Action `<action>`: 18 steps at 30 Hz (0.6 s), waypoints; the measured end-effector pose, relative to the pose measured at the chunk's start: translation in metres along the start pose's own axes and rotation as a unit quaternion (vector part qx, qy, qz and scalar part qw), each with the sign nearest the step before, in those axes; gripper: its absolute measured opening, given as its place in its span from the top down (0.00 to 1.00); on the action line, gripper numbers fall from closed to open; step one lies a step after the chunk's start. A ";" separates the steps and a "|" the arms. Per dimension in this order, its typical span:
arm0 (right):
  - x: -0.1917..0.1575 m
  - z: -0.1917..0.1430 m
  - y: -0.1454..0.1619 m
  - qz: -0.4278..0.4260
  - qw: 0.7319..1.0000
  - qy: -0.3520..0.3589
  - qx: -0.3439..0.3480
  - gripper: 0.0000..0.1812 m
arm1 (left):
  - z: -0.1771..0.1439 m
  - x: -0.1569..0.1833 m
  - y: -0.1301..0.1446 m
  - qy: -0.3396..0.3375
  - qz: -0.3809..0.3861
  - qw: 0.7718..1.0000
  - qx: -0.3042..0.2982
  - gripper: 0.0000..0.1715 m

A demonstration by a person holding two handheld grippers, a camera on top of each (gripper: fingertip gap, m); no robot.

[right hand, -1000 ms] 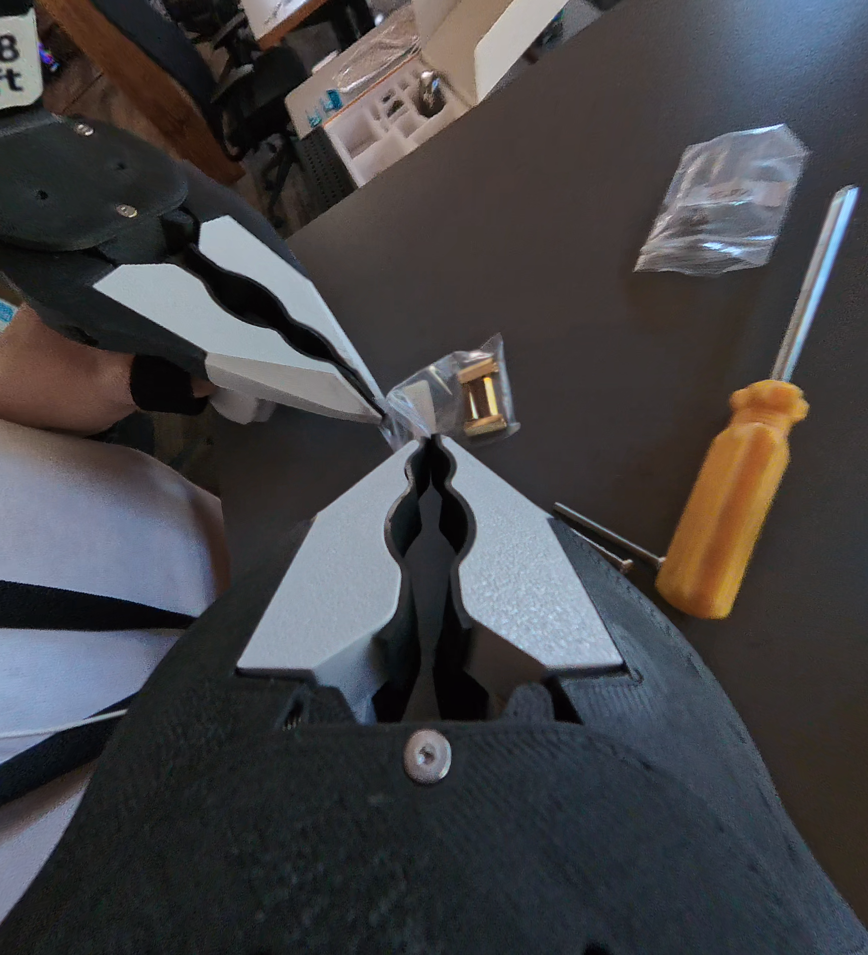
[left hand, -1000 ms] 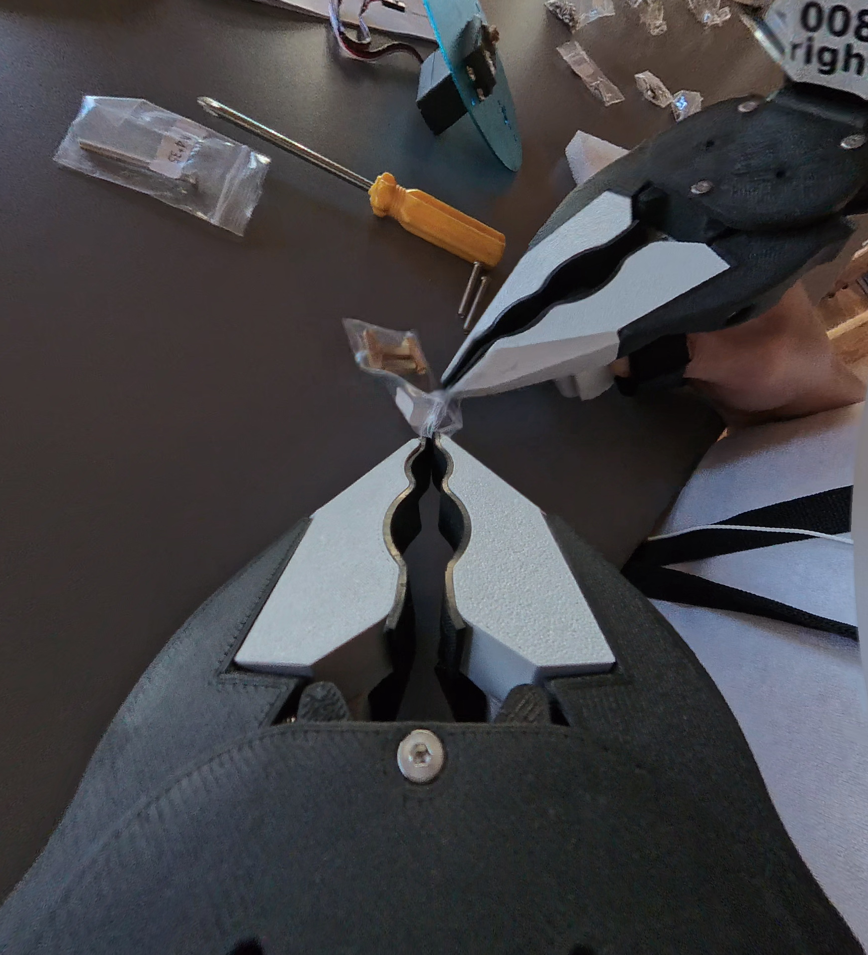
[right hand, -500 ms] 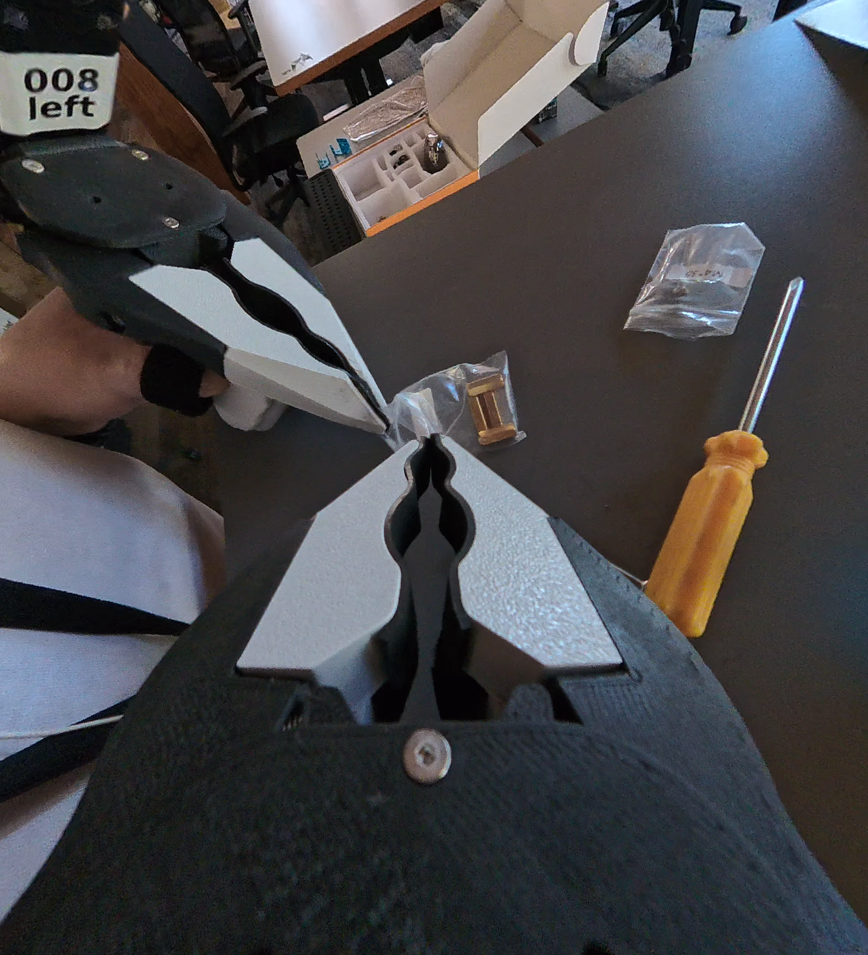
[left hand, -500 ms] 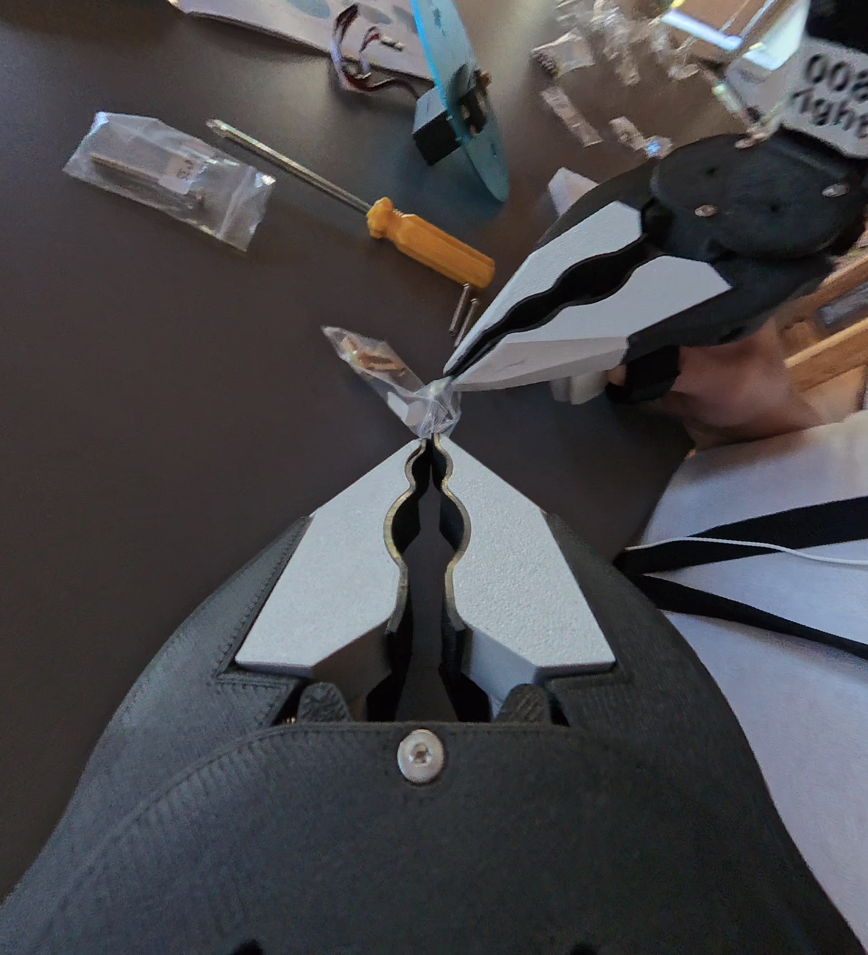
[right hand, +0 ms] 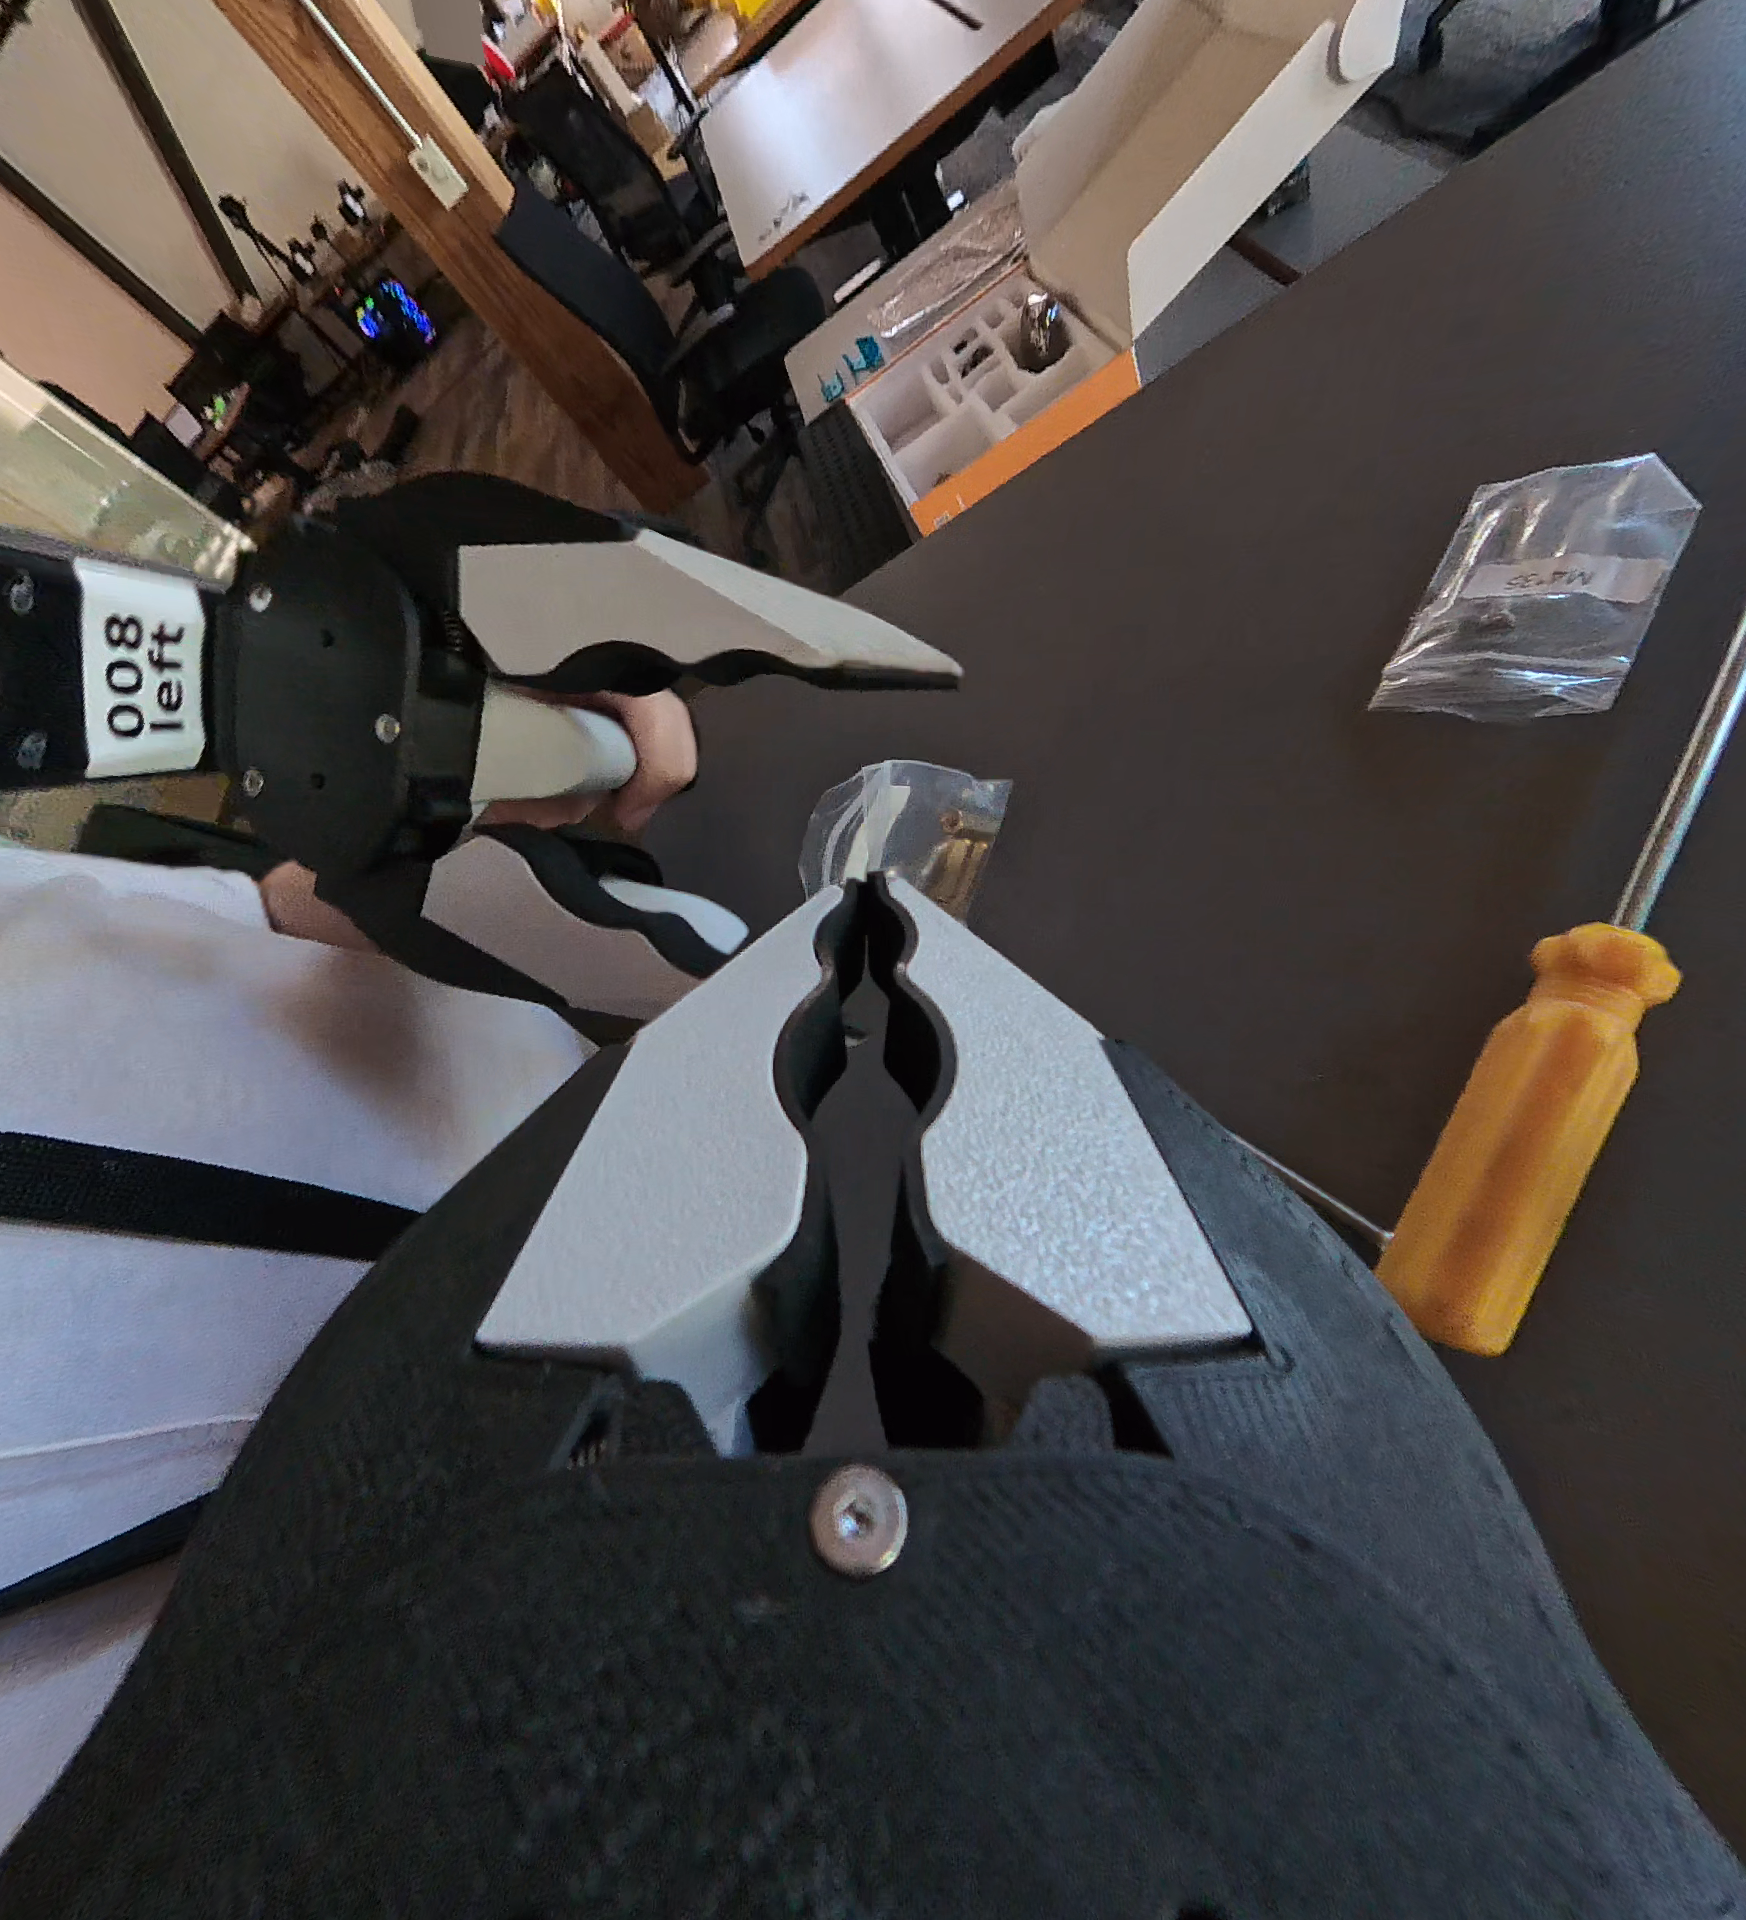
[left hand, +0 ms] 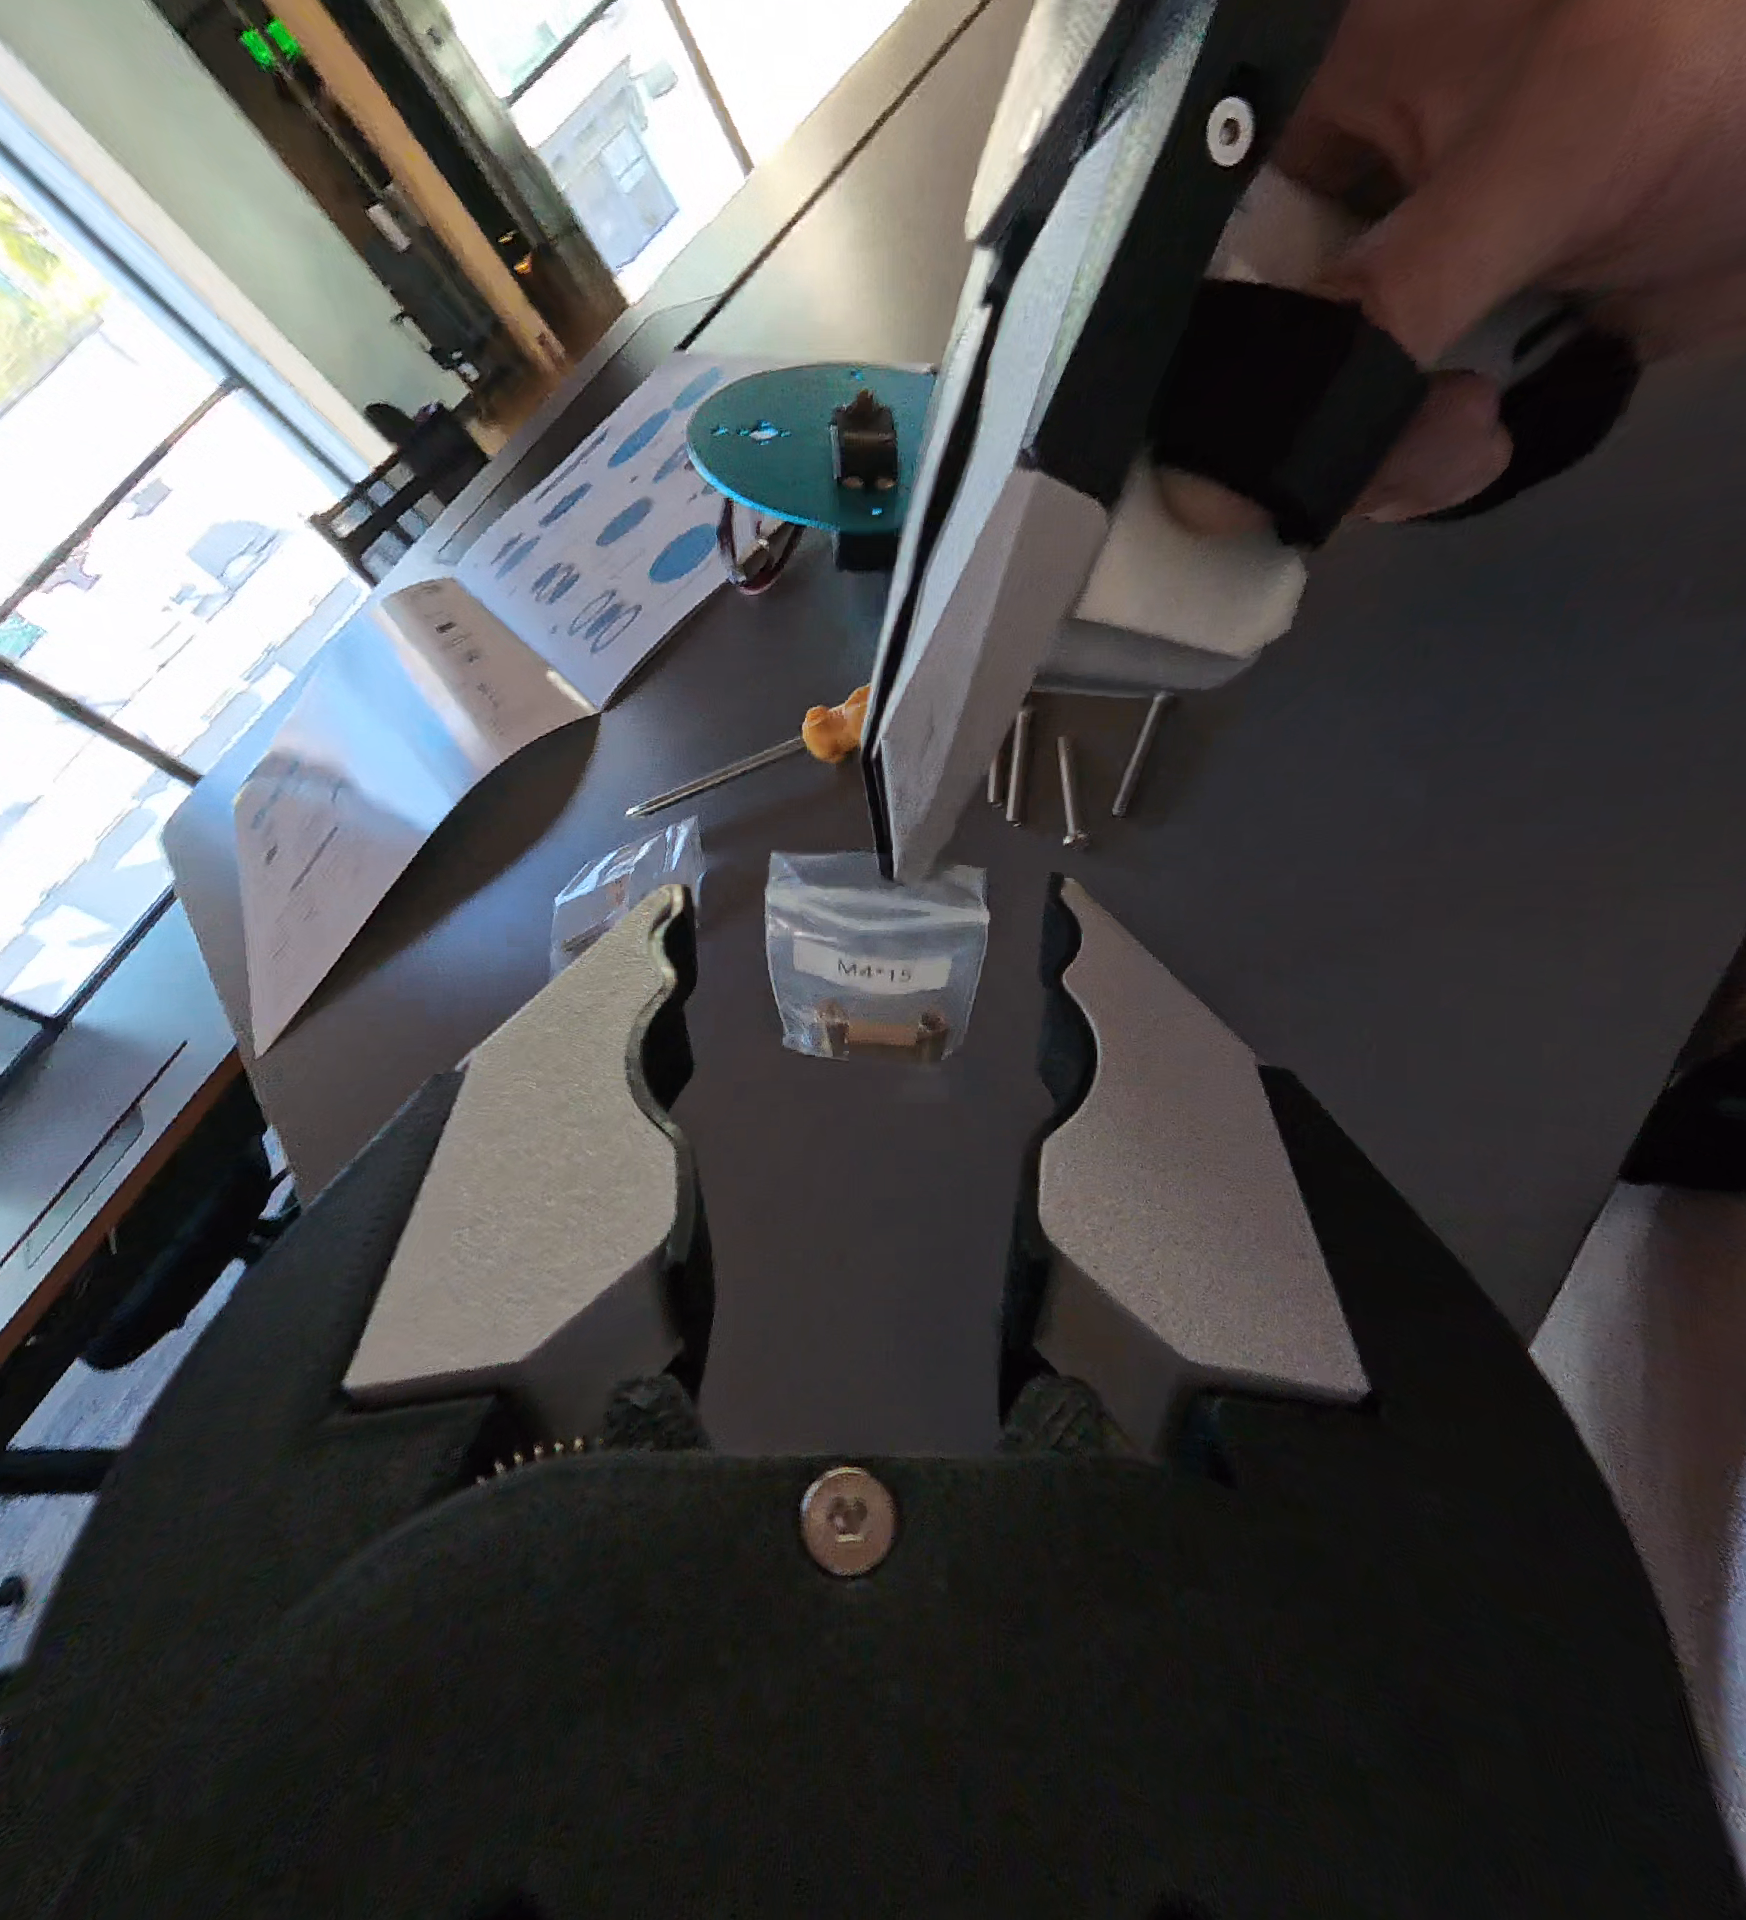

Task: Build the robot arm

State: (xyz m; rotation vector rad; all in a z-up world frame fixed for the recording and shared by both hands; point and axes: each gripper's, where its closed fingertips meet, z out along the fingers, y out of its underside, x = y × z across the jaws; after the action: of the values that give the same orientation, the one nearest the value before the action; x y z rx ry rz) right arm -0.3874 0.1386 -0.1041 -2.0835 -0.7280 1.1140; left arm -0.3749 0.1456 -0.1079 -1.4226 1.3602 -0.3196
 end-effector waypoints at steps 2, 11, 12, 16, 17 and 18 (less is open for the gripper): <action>-0.002 0.000 0.002 -0.003 1.000 0.003 -0.013 1.00 | 0.003 0.000 0.001 0.016 0.009 1.000 -0.002 0.68; -0.002 -0.016 0.003 0.041 0.999 -0.021 -0.003 1.00 | 0.003 0.009 -0.014 0.068 0.006 0.997 0.048 0.85; -0.003 -0.017 0.003 0.046 0.999 -0.028 -0.006 1.00 | 0.003 0.010 -0.016 0.072 0.006 0.996 0.054 0.86; -0.002 -0.019 0.006 0.066 0.997 -0.046 -0.022 1.00 | 0.005 0.013 -0.015 0.084 0.005 0.995 0.054 0.86; -0.001 -0.019 0.007 0.066 0.996 -0.052 -0.024 1.00 | 0.006 0.014 -0.015 0.087 0.001 0.995 0.055 0.86; -0.001 -0.020 0.006 0.063 0.996 -0.059 -0.021 1.00 | 0.006 0.013 -0.016 0.088 -0.006 0.994 0.059 0.86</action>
State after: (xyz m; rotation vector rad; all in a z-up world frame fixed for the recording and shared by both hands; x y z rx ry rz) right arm -0.3702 0.1284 -0.0996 -2.1379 -0.6876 1.3103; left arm -0.3578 0.1334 -0.1036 -1.3288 1.4501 -0.5345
